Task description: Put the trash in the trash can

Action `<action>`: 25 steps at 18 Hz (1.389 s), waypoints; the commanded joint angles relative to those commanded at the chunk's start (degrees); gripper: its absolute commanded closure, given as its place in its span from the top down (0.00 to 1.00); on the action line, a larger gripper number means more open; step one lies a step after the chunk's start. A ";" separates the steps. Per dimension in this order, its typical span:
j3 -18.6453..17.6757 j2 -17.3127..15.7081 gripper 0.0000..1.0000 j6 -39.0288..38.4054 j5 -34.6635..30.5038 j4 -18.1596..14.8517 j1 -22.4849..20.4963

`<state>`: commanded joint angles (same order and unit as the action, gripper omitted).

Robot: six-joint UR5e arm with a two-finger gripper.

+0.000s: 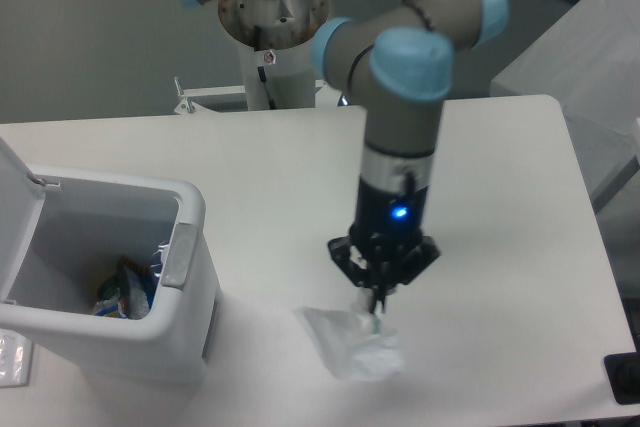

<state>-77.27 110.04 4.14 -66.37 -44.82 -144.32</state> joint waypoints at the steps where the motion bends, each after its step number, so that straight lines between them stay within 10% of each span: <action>1: 0.27 -0.78 0.06 -1.14 0.96 0.00 0.09; 11: -6.48 -12.82 0.06 1.38 2.91 -0.70 9.66; 21: -13.35 -13.45 0.09 8.60 -3.60 -1.41 21.71; 22: -13.44 -13.45 0.20 8.60 -3.60 -1.49 21.89; 25: -13.70 -13.36 0.93 8.60 -3.77 -1.23 22.33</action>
<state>-90.97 96.68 12.75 -70.14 -46.06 -121.99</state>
